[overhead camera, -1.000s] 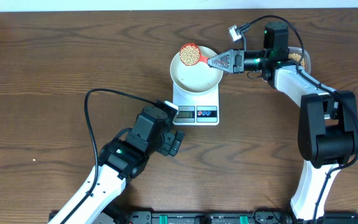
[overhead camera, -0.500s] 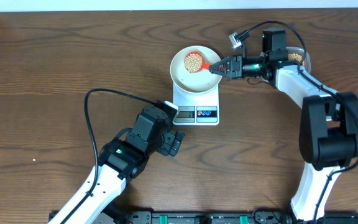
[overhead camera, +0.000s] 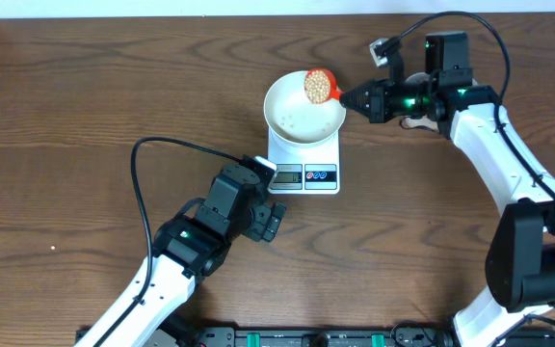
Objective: Scoop item into bowl and weigh 50g on scale
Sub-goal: 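Tilt the scoop with the right gripper to pour beans into bowl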
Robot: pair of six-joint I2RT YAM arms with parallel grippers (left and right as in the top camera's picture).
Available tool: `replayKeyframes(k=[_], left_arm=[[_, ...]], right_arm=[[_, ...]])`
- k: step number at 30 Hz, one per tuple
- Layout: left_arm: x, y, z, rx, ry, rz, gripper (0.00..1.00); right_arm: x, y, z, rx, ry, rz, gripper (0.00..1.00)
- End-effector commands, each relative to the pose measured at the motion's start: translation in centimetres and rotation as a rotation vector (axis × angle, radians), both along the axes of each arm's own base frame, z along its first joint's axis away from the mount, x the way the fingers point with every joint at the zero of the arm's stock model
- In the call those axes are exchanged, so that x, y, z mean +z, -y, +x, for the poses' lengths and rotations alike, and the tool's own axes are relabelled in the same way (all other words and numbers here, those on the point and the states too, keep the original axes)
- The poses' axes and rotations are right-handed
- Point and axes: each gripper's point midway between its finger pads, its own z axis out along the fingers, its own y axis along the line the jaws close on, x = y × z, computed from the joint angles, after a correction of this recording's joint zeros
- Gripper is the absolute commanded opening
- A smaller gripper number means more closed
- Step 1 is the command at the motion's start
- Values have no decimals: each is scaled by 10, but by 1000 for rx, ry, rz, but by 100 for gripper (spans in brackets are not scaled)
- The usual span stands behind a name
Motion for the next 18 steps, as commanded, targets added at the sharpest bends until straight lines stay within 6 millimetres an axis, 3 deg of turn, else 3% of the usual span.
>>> replayKeyframes(k=[1,8,18], left_arm=[[7,2,4,4,15,-8,91],[7,2,4,4,15,-7,91],[7,2,4,4,15,-8,91]], right_arm=[[-8,-6,1,9,52,-92,1],[-22,-22,-5,23,89,-218,1],[-23,-20,1,-39,223,-467,1]])
